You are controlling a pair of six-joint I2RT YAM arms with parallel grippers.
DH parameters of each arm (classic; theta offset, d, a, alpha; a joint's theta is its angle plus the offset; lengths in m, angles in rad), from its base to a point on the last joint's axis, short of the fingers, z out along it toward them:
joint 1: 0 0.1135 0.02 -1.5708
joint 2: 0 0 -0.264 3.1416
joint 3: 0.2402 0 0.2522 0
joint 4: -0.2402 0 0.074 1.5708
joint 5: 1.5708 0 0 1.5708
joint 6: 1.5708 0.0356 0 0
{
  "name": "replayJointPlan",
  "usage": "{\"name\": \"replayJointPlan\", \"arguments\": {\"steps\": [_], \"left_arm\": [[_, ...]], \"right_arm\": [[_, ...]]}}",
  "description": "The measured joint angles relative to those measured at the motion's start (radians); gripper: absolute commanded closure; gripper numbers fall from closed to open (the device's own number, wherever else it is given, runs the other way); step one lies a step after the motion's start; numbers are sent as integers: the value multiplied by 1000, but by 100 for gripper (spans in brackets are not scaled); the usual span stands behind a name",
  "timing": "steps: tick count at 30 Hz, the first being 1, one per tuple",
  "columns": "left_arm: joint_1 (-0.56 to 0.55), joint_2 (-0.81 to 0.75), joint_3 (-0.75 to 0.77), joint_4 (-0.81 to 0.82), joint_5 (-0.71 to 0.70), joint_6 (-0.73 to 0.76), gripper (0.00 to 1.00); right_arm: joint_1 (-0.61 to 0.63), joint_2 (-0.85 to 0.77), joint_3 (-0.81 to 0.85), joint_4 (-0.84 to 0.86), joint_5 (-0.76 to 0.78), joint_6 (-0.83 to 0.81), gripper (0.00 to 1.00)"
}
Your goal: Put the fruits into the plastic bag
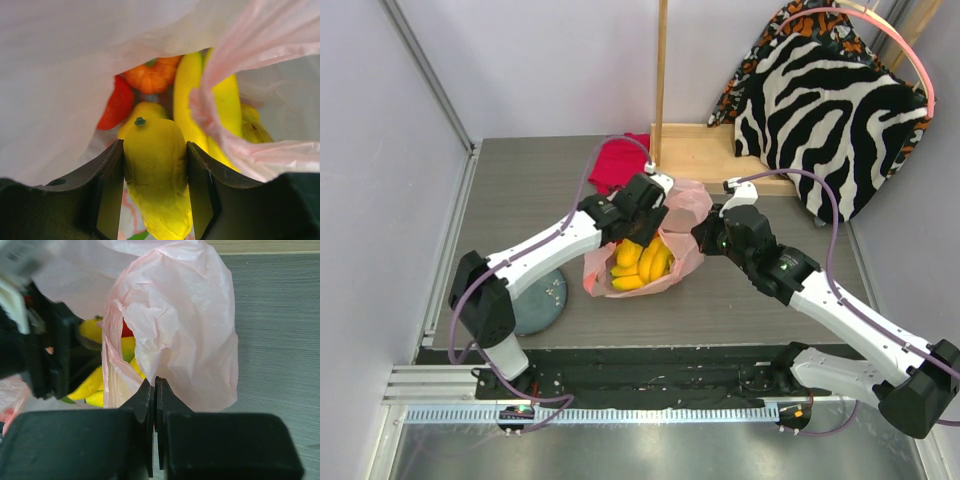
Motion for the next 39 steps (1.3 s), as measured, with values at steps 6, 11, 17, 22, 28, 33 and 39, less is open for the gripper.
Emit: {"name": "replayJointPlan", "arguments": {"steps": [6, 11, 17, 22, 28, 33, 39], "left_arm": [[-10, 64, -20, 19, 42, -30, 78], [-8, 72, -21, 23, 52, -47, 40], [-8, 72, -21, 35, 71, -52, 14], [-8, 55, -21, 41, 107, -56, 0], [-8, -34, -13, 43, 171, -59, 0], [-8, -129, 15, 46, 256, -59, 0], [-8, -273, 28, 60, 315, -58, 0]], "right_arm": [[0, 0, 0, 2, 0, 0, 99], [0, 0, 0, 2, 0, 3, 99], [0, 0, 0, 2, 0, 3, 99], [0, 0, 0, 2, 0, 3, 99], [-1, 0, 0, 1, 2, 3, 99], [-1, 0, 0, 1, 12, 5, 99], [-1, 0, 0, 0, 17, 8, 99]]}}
